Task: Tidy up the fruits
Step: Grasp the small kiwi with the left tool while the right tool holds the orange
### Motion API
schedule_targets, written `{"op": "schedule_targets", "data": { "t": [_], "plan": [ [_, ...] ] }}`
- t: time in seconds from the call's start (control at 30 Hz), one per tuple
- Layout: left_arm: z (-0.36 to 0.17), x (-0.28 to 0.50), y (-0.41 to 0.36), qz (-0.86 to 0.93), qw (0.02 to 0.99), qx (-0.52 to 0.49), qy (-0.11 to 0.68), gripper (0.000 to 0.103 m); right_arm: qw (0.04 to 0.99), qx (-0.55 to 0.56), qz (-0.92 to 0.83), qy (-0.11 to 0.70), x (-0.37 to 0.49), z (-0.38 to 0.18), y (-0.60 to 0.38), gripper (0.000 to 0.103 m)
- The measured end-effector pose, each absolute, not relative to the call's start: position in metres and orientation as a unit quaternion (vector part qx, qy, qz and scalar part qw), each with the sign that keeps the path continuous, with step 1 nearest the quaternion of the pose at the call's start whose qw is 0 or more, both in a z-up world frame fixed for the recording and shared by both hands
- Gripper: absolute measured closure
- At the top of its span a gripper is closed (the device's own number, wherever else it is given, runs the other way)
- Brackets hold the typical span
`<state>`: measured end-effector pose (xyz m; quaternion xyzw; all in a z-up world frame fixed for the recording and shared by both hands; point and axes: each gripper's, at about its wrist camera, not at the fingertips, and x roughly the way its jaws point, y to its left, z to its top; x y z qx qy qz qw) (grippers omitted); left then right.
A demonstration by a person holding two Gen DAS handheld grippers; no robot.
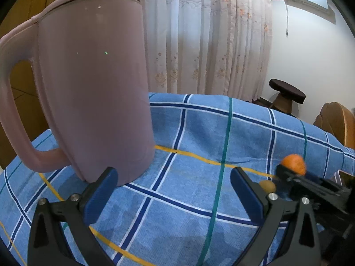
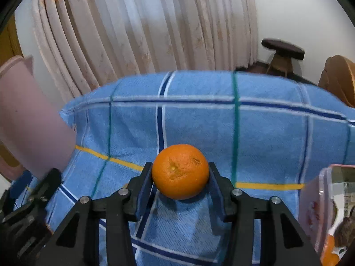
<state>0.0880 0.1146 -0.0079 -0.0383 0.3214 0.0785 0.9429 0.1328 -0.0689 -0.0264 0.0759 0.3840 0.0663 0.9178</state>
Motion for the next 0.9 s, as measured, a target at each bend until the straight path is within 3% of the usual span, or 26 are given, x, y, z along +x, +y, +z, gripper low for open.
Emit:
{"op": "schedule_targets", "data": {
  "t": [0.27,0.57,0.83,0.9],
  "plan": [
    [-0.007,0.084,0.097,0.043,0.948,-0.023,0.315,0.000,0.956,0.051,0.035,0.288,0.073,0.006,-0.090,0.053],
    [-0.004,0.085,0.075,-0.056,0.942,-0.027,0.330,0.002,0.963,0.008,0.036,0.266,0.028,0.014,-0.109,0.053],
    [-0.007,0.106,0.024,-0.077,0.928,0.039,0.362,0.011,0.964,0.020,0.030,0.265,0.018,0.013,-0.121,0.053],
    [-0.013,0.115,0.018,-0.078,0.920,0.048,0.381,0.027,0.963,0.022,0.031,0.267,0.019,0.013,-0.122,0.053]
  ]
}}
